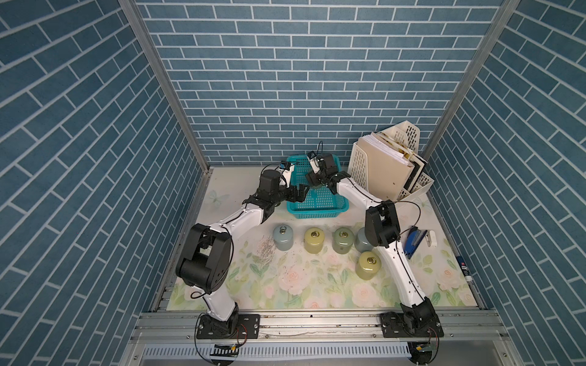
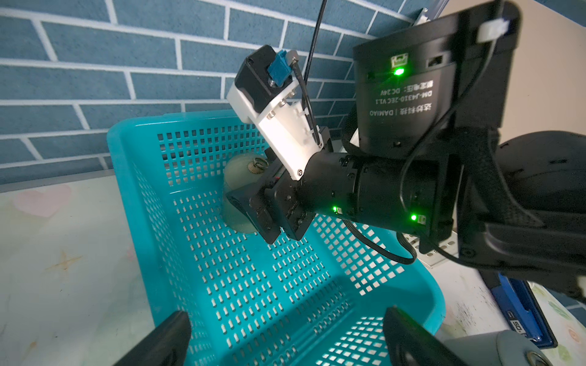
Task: Take the tea canister out of the basket
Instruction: Pick up the tea canister from the basket.
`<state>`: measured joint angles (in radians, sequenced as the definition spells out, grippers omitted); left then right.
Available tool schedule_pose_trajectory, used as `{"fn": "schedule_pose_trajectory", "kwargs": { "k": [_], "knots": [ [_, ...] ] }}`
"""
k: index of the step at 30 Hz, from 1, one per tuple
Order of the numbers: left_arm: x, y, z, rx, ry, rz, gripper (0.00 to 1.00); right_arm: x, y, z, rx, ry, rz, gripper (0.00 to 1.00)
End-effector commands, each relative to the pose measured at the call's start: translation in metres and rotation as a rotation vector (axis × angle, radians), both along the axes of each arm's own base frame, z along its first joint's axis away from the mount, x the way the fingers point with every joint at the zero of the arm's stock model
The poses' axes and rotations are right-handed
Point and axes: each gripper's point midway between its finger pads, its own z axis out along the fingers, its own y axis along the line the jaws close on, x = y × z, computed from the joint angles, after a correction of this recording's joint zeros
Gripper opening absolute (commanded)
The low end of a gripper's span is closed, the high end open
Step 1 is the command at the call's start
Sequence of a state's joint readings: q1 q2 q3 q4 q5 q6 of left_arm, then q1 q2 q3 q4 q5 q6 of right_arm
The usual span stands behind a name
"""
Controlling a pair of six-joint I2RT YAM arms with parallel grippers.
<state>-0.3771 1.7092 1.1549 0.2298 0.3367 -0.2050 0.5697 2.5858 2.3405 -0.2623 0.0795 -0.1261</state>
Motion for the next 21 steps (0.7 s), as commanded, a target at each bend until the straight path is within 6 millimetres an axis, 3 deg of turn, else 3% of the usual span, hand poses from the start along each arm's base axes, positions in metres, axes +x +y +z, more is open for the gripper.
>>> {"fn": "schedule_pose_trajectory", "kwargs": {
  "k": [1,4,7,15,21],
  "knots": [
    [-0.003,0.005,0.014,0.011,-0.043,0.0,1.0,-0.012,0.004,0.006,0.057,0.062,-0.01,0.93],
    [-0.003,0.006,0.016,0.014,-0.049,0.002,1.0,-0.007,0.002,0.022,0.089,0.031,-0.038,0.99],
    [-0.003,0.006,0.016,0.01,-0.05,0.002,1.0,-0.002,0.001,0.026,0.119,0.022,-0.059,1.0],
    [-0.007,0.006,0.015,0.001,-0.043,-0.002,1.0,0.007,-0.005,-0.007,0.152,0.108,-0.07,1.0],
    [-0.01,0.008,0.013,-0.004,-0.037,0.001,1.0,0.007,-0.004,-0.017,0.136,0.114,-0.064,0.97]
  ]
}}
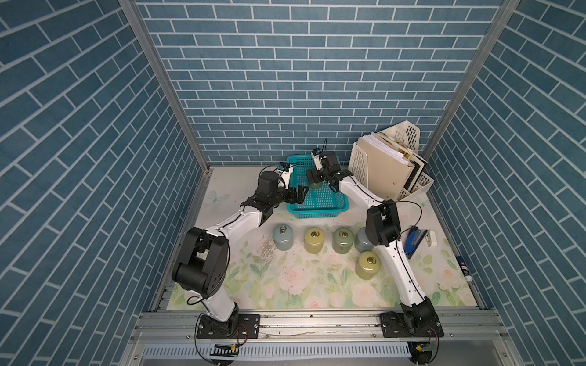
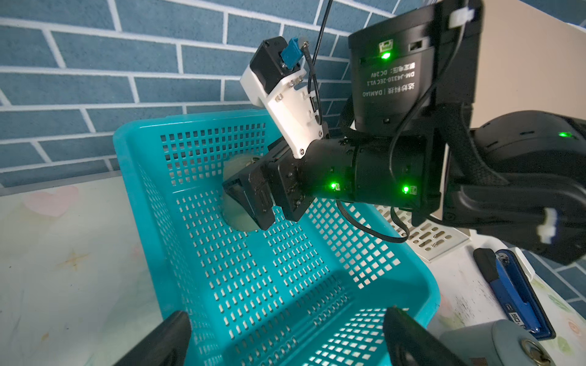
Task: Take the tea canister out of the basket
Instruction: Pick up the tea canister from the basket.
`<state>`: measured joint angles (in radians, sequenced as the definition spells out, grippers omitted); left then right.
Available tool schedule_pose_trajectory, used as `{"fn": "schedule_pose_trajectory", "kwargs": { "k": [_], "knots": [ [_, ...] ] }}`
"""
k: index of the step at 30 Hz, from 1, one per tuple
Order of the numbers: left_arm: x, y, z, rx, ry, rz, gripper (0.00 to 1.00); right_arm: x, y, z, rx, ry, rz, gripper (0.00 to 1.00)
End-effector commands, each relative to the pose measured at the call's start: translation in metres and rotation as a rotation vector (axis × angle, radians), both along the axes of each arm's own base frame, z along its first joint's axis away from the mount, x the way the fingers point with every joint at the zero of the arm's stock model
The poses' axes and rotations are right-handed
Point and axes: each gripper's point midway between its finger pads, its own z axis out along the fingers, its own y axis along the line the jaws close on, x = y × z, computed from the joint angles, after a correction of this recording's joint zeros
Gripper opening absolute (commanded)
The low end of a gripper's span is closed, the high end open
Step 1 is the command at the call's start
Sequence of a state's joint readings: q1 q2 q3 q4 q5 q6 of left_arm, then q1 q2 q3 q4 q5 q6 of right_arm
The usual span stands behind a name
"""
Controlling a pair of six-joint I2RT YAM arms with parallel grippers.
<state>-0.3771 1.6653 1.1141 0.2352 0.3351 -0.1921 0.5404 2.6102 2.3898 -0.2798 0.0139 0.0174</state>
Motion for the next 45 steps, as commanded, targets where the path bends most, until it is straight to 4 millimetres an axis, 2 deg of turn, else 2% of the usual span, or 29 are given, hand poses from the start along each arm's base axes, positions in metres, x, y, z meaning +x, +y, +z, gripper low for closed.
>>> {"fn": "schedule_pose_trajectory", "kwargs": {
  "k": [1,5,11,16,18,20,24,28,32,36,37,38,39,43,45],
  "knots": [
    [-0.001,0.003,0.009,-0.011,-0.021,0.003,1.0,-0.002,0.001,-0.02,-0.005,0.044,-0.005,0.96],
    [-0.003,0.004,0.008,-0.011,-0.016,0.006,1.0,-0.001,0.0,-0.024,-0.017,0.048,-0.006,0.92],
    [-0.008,0.008,0.003,-0.007,-0.006,0.012,1.0,-0.005,-0.003,-0.035,-0.022,0.075,-0.011,0.78],
    [-0.013,0.009,0.007,-0.011,-0.012,0.013,1.0,-0.009,0.0,-0.03,-0.01,0.078,-0.001,0.76],
    [-0.016,0.011,0.01,-0.013,-0.018,0.016,1.0,-0.01,-0.001,-0.027,-0.01,0.076,-0.001,0.72],
    [-0.019,0.013,0.013,-0.013,-0.023,0.02,1.0,-0.012,-0.001,-0.024,-0.009,0.076,0.001,0.67],
    [-0.024,0.016,0.019,-0.017,-0.032,0.025,1.0,-0.02,0.0,-0.013,-0.002,0.066,0.006,0.47],
    [-0.033,0.019,0.023,-0.031,-0.028,0.028,1.0,-0.036,0.012,0.02,0.012,0.023,0.035,0.27],
    [-0.045,0.022,0.029,-0.055,-0.023,0.034,1.0,-0.058,0.02,0.055,0.025,-0.027,0.063,0.0],
    [-0.062,0.028,0.034,-0.072,-0.013,0.038,1.0,-0.083,0.024,0.089,0.046,-0.085,0.085,0.0],
    [-0.066,0.03,0.036,-0.075,-0.015,0.041,1.0,-0.088,0.026,0.09,0.045,-0.092,0.09,0.0],
    [-0.071,0.033,0.041,-0.079,-0.021,0.045,1.0,-0.096,0.025,0.116,0.065,-0.129,0.096,0.0],
    [-0.076,0.035,0.046,-0.082,-0.028,0.049,1.0,-0.102,0.026,0.129,0.074,-0.149,0.103,0.0],
    [-0.095,0.048,0.074,-0.091,-0.078,0.08,1.0,-0.136,0.031,0.174,0.105,-0.214,0.152,0.0],
    [-0.106,0.056,0.092,-0.102,-0.113,0.096,1.0,-0.159,0.031,0.195,0.121,-0.236,0.188,0.0]
  ]
}}
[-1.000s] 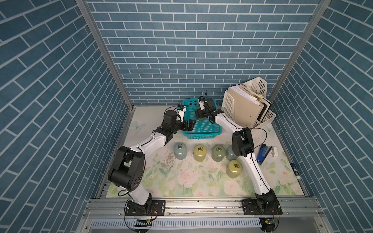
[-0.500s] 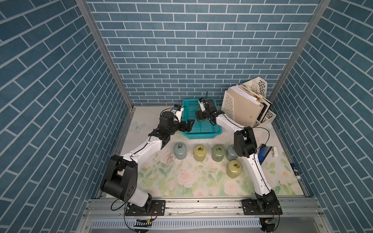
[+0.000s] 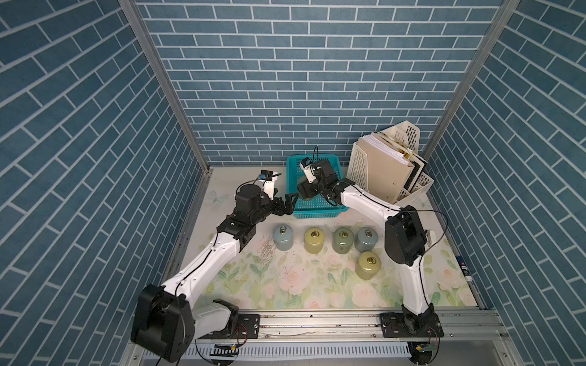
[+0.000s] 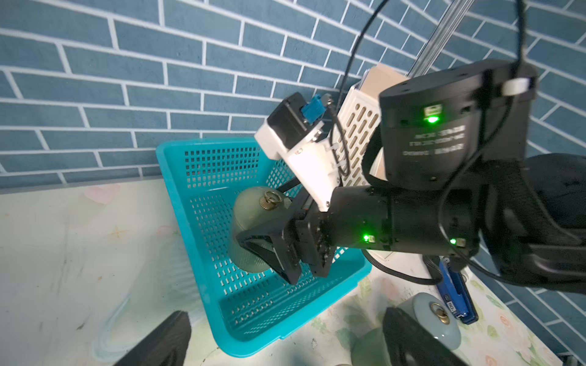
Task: Take the tea canister out of the basket
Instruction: Pick up the tea canister from the basket, then place the tea canister at the center of the board.
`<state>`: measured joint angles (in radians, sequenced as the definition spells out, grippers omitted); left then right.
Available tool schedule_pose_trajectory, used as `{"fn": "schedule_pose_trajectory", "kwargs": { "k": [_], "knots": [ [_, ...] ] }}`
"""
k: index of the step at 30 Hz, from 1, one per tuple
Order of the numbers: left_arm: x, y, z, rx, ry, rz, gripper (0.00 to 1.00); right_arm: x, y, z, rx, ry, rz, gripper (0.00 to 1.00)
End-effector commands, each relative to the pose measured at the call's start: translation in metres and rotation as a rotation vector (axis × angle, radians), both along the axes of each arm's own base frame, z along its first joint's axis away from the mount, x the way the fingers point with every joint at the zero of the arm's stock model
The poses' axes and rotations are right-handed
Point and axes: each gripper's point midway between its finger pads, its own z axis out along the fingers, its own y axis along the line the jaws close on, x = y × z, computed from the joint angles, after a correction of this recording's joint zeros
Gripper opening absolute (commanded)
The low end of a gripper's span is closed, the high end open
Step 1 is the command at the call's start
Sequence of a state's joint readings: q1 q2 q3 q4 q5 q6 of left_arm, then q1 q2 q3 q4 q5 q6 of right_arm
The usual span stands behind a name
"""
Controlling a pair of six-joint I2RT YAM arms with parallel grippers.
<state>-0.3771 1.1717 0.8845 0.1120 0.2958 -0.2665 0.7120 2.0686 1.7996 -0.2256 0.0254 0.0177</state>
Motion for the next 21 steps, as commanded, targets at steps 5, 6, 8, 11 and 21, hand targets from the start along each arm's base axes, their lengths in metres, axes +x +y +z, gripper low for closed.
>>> {"fn": "schedule_pose_trajectory", "kwargs": {
  "k": [5,6,8,11,21],
  "knots": [
    [-0.041,0.026,0.041,-0.031,-0.059,0.053,1.0,-0.086,-0.007,0.13,0.139,-0.255,0.13,0.0],
    [-0.046,0.028,0.043,-0.033,-0.059,0.052,1.0,-0.103,-0.01,0.133,0.138,-0.259,0.152,0.0],
    [-0.055,0.03,0.044,-0.045,-0.055,0.049,1.0,-0.133,-0.018,0.127,0.127,-0.253,0.186,0.0],
    [-0.066,0.031,0.036,-0.06,-0.04,0.036,1.0,-0.176,-0.039,0.108,0.117,-0.25,0.204,0.0],
    [-0.093,0.011,-0.02,-0.059,0.028,-0.045,1.0,-0.272,-0.097,0.026,0.144,-0.156,0.178,0.0]
  ]
}}
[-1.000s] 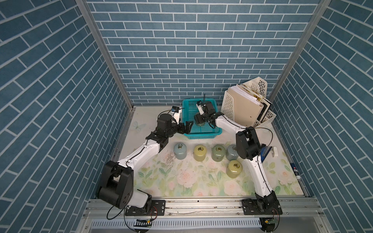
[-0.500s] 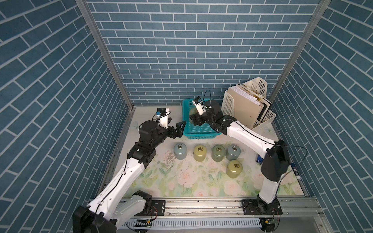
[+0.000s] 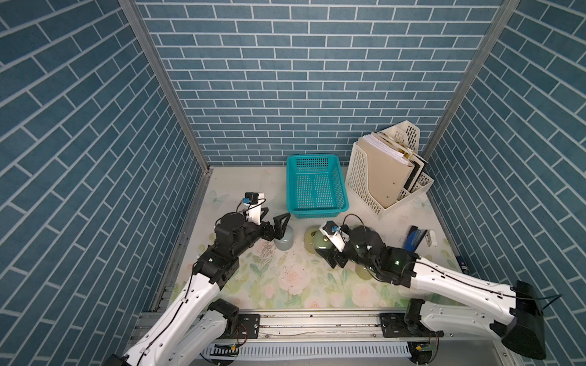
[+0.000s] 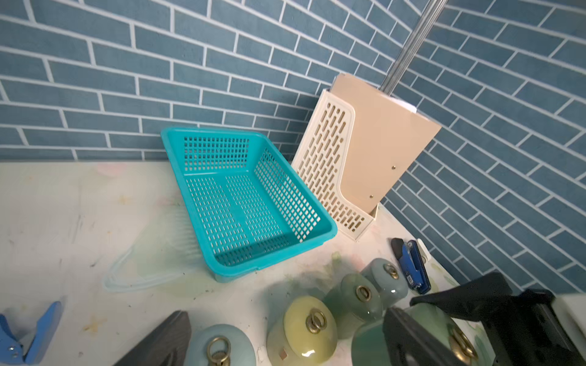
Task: Take the tea canister out of the basket
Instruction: Place the tea canister at the center of the board.
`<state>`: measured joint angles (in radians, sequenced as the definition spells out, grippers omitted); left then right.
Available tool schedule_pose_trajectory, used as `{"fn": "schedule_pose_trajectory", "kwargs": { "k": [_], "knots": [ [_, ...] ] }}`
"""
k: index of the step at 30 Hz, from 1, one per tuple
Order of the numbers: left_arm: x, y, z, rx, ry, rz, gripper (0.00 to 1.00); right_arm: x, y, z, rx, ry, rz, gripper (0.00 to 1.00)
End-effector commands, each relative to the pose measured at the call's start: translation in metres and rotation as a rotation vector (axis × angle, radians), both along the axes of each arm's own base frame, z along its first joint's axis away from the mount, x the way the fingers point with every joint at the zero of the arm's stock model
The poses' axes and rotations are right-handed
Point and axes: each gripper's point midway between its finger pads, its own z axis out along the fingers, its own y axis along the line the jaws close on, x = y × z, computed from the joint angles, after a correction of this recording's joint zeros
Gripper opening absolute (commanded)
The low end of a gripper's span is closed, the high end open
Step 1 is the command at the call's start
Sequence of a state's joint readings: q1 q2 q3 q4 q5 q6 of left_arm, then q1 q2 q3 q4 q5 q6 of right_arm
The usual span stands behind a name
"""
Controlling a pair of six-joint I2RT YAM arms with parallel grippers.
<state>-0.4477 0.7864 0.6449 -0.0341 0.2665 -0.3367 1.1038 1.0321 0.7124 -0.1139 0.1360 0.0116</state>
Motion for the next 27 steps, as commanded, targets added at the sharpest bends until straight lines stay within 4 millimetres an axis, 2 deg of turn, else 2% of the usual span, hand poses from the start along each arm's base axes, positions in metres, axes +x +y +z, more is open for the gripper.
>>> {"fn": "schedule_pose_trajectory", "kwargs": {
  "k": [1,6,11,23,27],
  "knots": [
    [-0.007,-0.007,-0.002,-0.011,-0.011,-0.024,1.0,0.006,-0.009,0.023,0.148,-0.034,-0.127,0.0],
    [-0.015,-0.018,-0.016,-0.012,-0.007,-0.047,1.0,-0.007,-0.013,-0.014,0.122,0.021,-0.161,0.0],
    [-0.022,-0.03,-0.032,0.008,0.012,-0.064,1.0,-0.01,-0.013,-0.044,0.088,0.048,-0.196,0.0],
    [-0.018,-0.036,-0.052,0.072,0.038,-0.053,1.0,-0.01,-0.017,-0.084,0.058,0.101,-0.246,0.0],
    [-0.015,-0.04,-0.057,0.076,0.048,-0.059,1.0,-0.01,-0.022,-0.092,0.053,0.11,-0.263,0.12]
  ]
}}
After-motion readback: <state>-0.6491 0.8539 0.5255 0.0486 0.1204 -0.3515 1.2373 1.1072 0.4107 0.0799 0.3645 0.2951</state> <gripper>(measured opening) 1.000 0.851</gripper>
